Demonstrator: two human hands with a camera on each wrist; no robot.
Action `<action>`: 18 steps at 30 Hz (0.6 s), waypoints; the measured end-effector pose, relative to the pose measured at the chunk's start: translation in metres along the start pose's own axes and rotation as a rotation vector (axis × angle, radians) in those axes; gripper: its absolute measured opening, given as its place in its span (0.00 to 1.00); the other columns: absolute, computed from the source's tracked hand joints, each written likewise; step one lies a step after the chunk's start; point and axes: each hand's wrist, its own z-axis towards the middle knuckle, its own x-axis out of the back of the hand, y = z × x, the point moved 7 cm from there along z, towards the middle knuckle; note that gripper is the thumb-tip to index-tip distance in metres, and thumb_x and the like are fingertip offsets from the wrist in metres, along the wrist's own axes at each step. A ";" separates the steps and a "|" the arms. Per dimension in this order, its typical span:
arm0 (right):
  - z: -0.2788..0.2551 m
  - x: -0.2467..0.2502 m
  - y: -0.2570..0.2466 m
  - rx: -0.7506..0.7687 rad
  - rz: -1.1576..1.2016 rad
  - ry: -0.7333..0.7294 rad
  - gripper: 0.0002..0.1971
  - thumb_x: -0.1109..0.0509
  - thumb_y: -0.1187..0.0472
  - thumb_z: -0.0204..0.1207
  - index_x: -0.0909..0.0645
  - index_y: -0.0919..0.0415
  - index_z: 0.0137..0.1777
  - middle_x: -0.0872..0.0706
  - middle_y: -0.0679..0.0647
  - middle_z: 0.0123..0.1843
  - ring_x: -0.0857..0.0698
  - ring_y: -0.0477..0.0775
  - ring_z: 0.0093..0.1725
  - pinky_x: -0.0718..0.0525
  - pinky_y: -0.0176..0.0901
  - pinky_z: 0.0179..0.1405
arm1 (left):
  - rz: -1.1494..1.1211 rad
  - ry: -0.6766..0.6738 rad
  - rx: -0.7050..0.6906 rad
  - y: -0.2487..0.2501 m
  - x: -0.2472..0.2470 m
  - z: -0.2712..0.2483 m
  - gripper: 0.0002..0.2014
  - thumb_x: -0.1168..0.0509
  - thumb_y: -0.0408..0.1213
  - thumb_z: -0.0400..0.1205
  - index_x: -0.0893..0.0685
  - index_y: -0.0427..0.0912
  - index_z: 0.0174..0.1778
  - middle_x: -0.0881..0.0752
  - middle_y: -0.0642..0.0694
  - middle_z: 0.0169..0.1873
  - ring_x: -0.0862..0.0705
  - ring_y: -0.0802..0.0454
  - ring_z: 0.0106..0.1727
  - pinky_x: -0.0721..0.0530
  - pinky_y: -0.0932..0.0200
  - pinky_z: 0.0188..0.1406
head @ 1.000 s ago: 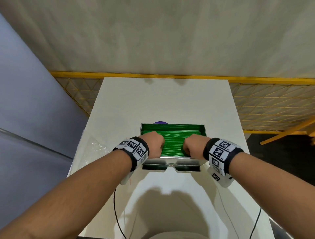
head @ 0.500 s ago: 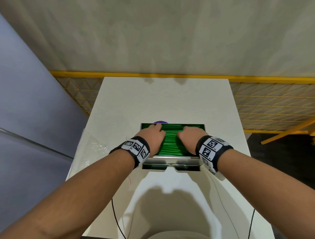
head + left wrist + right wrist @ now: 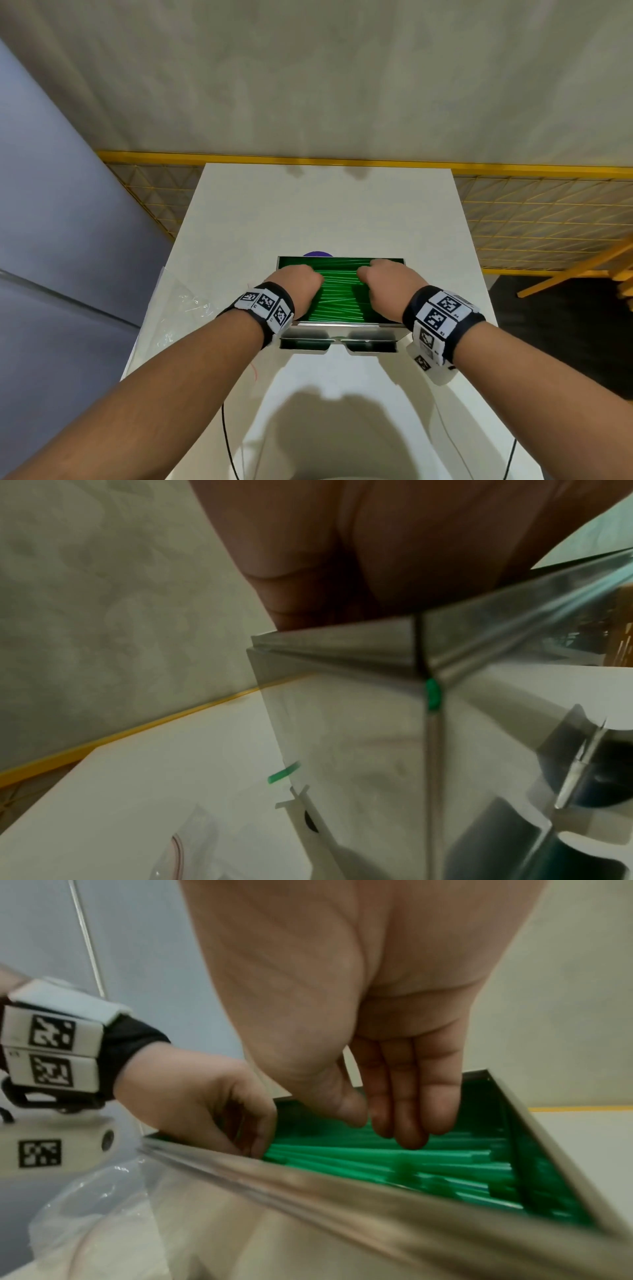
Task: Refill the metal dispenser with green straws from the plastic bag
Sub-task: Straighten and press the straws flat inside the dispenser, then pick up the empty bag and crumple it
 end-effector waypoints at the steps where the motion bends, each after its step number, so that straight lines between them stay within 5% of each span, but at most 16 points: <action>1: -0.004 0.001 -0.001 -0.003 0.011 0.007 0.10 0.38 0.71 0.75 0.22 0.61 0.52 0.26 0.54 0.44 0.23 0.59 0.42 0.26 0.47 0.39 | 0.003 -0.061 0.003 0.001 -0.004 0.000 0.12 0.34 0.29 0.81 0.14 0.40 0.59 0.13 0.40 0.54 0.13 0.40 0.54 0.13 0.49 0.52; 3: -0.011 0.000 -0.003 -0.001 0.026 0.015 0.09 0.39 0.71 0.75 0.22 0.60 0.50 0.26 0.54 0.43 0.24 0.58 0.41 0.26 0.46 0.38 | -0.023 -0.107 0.007 0.001 -0.005 -0.001 0.11 0.35 0.29 0.82 0.13 0.41 0.58 0.12 0.39 0.52 0.12 0.40 0.52 0.12 0.50 0.52; 6: -0.026 0.004 -0.007 0.021 0.099 0.084 0.08 0.39 0.69 0.75 0.20 0.61 0.50 0.22 0.54 0.43 0.22 0.59 0.41 0.24 0.48 0.37 | -0.150 0.007 0.006 -0.004 0.019 -0.012 0.10 0.39 0.32 0.83 0.13 0.41 0.55 0.12 0.41 0.51 0.14 0.42 0.52 0.15 0.50 0.53; 10: -0.065 0.009 0.001 0.048 0.268 0.257 0.06 0.36 0.65 0.72 0.18 0.57 0.44 0.18 0.50 0.38 0.19 0.54 0.39 0.20 0.50 0.38 | -0.410 0.392 0.007 -0.045 0.061 -0.072 0.07 0.35 0.41 0.83 0.13 0.47 0.52 0.12 0.51 0.46 0.15 0.51 0.49 0.15 0.49 0.54; 13: -0.107 -0.010 0.014 -0.023 0.402 0.264 0.04 0.35 0.58 0.69 0.21 0.50 0.36 0.21 0.42 0.28 0.22 0.42 0.30 0.23 0.42 0.31 | -0.411 0.634 0.230 -0.106 0.044 -0.146 0.21 0.30 0.57 0.79 0.16 0.49 0.63 0.16 0.50 0.60 0.19 0.50 0.63 0.18 0.49 0.64; 15: -0.127 -0.039 0.014 -0.048 0.440 0.156 0.05 0.38 0.54 0.69 0.23 0.49 0.33 0.20 0.43 0.26 0.22 0.43 0.29 0.20 0.43 0.31 | -0.359 0.580 0.489 -0.141 0.000 -0.187 0.45 0.30 0.74 0.68 0.25 0.50 0.76 0.25 0.43 0.75 0.29 0.41 0.76 0.24 0.41 0.73; 18: -0.141 -0.089 0.005 -0.072 0.298 -0.110 0.04 0.41 0.54 0.68 0.27 0.49 0.34 0.17 0.45 0.30 0.20 0.46 0.33 0.21 0.45 0.35 | -0.382 0.147 0.684 -0.150 -0.092 -0.206 0.70 0.43 0.91 0.49 0.54 0.62 0.88 0.54 0.42 0.89 0.51 0.34 0.87 0.36 0.33 0.82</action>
